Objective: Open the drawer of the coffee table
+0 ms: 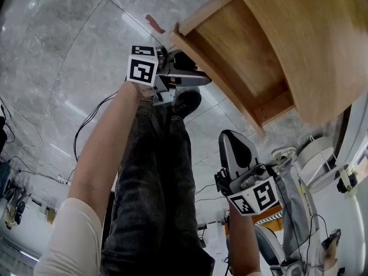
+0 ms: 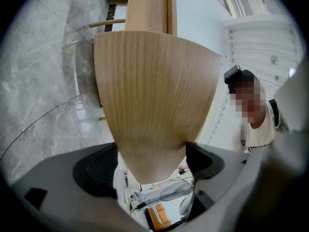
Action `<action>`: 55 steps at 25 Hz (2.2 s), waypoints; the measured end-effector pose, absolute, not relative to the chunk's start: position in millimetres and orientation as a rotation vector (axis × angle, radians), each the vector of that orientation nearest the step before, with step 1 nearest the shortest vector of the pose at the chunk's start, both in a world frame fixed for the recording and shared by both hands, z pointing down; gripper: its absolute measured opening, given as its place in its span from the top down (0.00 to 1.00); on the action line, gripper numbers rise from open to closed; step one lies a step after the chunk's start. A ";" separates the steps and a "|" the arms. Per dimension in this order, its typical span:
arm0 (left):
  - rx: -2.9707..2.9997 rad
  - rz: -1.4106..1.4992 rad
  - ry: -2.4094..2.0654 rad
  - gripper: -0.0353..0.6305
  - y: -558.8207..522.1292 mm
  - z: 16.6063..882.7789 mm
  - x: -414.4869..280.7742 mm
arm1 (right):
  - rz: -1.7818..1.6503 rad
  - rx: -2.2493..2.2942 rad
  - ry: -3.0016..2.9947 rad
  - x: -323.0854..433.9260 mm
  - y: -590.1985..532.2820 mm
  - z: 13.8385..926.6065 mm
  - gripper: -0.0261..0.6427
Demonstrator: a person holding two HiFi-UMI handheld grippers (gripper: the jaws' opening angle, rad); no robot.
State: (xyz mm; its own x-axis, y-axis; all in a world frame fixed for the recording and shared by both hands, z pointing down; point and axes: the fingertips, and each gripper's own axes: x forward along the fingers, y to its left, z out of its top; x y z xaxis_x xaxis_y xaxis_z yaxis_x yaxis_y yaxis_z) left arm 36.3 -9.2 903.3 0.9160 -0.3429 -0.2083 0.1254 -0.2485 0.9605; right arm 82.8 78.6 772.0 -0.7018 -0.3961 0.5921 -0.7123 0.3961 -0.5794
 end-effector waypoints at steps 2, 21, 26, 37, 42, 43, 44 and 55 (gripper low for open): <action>1.761 -0.440 -0.182 0.29 -7.7 904.9 35.9 | 1.216 0.958 -2.302 82.6 80.4 770.7 0.93; 1.726 -0.216 -0.360 0.44 43.5 845.0 31.8 | 1.165 1.022 -2.368 82.4 67.2 697.7 0.93; 1.793 -0.203 -0.402 0.56 33.5 765.0 29.1 | 1.114 1.056 -2.405 88.8 54.8 638.8 0.93; 1.914 -0.187 -0.467 0.74 23.4 575.4 34.5 | 0.999 1.169 -2.437 126.8 69.6 486.1 0.93; 1.962 -0.210 -0.497 0.78 29.5 493.2 38.4 | 0.940 1.242 -2.449 155.8 85.3 427.1 0.93; 1.972 -0.213 -0.505 0.80 31.4 477.3 39.6 | 0.926 1.255 -2.453 161.6 87.1 415.1 0.93; 1.979 -0.218 -0.510 0.81 34.3 462.1 41.2 | 0.910 1.266 -2.457 167.0 88.8 403.0 0.93; 2.089 -0.137 -0.539 0.90 68.7 337.8 45.9 | 0.825 1.412 -2.485 193.5 109.4 303.7 0.93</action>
State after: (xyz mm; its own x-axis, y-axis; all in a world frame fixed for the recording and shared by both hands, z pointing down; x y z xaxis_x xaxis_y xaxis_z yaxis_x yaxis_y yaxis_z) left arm 45.9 68.7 337.8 0.8971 -0.4274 0.1118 -0.3225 -0.4606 0.8270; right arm 193.5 109.4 303.7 -0.5386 -0.7412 0.4005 -0.8336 0.3998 -0.3811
